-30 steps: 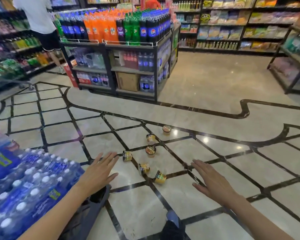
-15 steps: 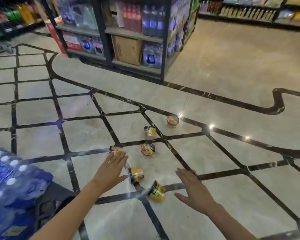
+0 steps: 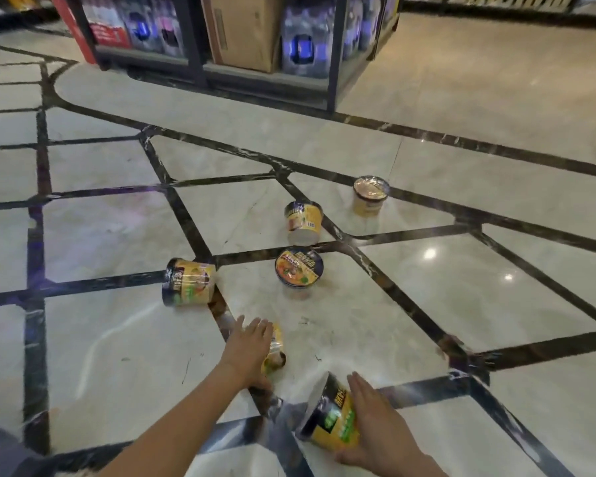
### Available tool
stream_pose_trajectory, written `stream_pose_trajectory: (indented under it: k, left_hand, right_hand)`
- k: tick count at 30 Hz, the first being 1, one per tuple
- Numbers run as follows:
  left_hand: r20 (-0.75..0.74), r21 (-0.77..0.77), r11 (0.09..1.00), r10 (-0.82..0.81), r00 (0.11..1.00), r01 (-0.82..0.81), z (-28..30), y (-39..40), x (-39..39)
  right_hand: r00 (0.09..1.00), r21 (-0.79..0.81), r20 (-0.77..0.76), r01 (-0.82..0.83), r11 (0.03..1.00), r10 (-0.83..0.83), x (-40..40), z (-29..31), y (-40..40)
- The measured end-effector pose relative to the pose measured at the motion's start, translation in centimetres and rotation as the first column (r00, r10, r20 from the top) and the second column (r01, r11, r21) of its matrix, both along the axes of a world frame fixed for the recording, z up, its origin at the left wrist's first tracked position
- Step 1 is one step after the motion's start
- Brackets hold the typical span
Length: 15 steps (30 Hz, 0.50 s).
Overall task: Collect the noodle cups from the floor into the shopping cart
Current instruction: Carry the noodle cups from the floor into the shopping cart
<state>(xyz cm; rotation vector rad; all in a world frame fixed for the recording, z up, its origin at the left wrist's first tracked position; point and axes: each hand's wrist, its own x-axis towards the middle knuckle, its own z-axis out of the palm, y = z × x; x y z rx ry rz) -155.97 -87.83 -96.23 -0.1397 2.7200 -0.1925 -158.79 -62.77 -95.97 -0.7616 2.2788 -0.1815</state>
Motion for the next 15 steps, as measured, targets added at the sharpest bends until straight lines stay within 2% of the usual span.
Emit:
stream_pose_trajectory:
  k: [2,3,5,8,11,12,13,14,15]
  left_hand:
    - [-0.040,-0.029,0.999,-0.036,0.999,0.035,-2.4,-0.5,-1.0]
    - [-0.122,-0.027,0.996,-0.083,0.989,0.081,-3.5,-0.9,-1.4]
    - [-0.164,-0.021,0.976,-0.218,0.962,0.217,-4.9,-1.6,-1.3]
    - [-0.270,-0.052,0.883,-0.463,0.845,0.467,-4.3,-2.6,-0.1]
    - [-0.353,-0.107,0.840,-0.532,0.770,0.531,-3.1,-4.3,1.2]
    - [-0.409,-0.100,0.855,-0.501,0.763,0.509,-3.2,-4.5,1.8]
    - [-0.481,-0.021,0.898,-0.394,0.783,0.439,-3.6,-4.5,2.5]
    - [-0.555,0.118,0.946,-0.189,0.810,0.301,-4.1,-4.0,3.2]
    - [-0.587,0.307,0.946,0.100,0.804,0.107,-5.1,-3.3,3.7]
  right_hand:
    - [0.998,-0.024,0.012,0.057,0.998,-0.057,0.3,-2.2,-0.3]
    - [0.996,-0.038,0.019,0.085,0.996,-0.085,0.6,-2.8,-0.4]
    - [0.996,-0.038,0.018,0.088,0.995,-0.087,1.1,-2.8,-0.5]
    - [0.998,-0.037,-0.021,0.063,0.997,-0.064,1.1,-2.5,-0.4]
    - [0.998,-0.045,-0.012,0.059,0.997,-0.060,0.7,-2.9,-0.5]
    - [0.999,-0.050,-0.006,0.052,0.997,-0.052,0.5,-3.0,-0.5]
    - [0.999,-0.056,0.005,0.050,0.997,-0.050,0.5,-3.1,-0.6]
    - [0.998,-0.063,0.014,0.055,0.997,-0.054,0.5,-3.1,-0.6]
    - [0.998,-0.070,0.018,0.061,0.996,-0.059,0.5,-3.2,-0.6]
